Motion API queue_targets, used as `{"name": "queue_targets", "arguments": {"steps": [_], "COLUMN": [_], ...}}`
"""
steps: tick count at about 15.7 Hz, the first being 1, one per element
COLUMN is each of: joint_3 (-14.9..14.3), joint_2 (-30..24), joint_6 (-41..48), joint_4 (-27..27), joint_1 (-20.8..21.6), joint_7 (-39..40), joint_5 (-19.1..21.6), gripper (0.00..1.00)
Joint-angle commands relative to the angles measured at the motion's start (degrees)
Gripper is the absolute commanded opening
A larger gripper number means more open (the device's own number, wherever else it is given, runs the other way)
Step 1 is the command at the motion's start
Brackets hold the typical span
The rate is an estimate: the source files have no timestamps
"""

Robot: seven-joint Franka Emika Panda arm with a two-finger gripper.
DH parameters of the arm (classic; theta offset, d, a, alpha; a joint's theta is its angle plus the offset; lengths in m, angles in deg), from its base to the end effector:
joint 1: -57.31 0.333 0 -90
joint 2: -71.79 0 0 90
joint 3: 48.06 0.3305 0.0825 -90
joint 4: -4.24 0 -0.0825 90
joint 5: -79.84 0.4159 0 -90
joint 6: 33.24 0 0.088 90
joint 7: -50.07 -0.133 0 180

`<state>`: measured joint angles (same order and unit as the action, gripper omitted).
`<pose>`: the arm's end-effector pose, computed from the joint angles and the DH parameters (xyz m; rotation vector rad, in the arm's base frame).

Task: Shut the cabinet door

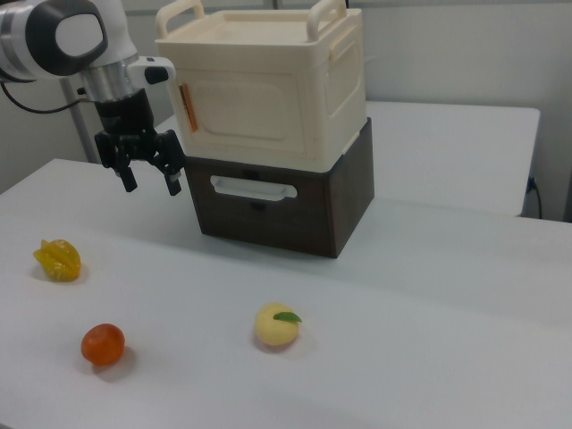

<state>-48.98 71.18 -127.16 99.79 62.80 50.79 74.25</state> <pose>0.5852 0.0344 0.5768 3.0401 0.1519 -0.0221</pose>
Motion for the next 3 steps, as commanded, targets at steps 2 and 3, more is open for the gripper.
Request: {"name": "queue_targets", "arguments": {"steps": [2,3], "joint_3": [-0.5,-0.5], "joint_2": [-2.3,-2.4], "joint_6": [2.3,2.3], "joint_4": [1.0,1.0], "joint_1": [0.3,0.3], "joint_7": [0.2,0.2], "joint_5": [0.1,0.1], "gripper": [1.0,1.0]}}
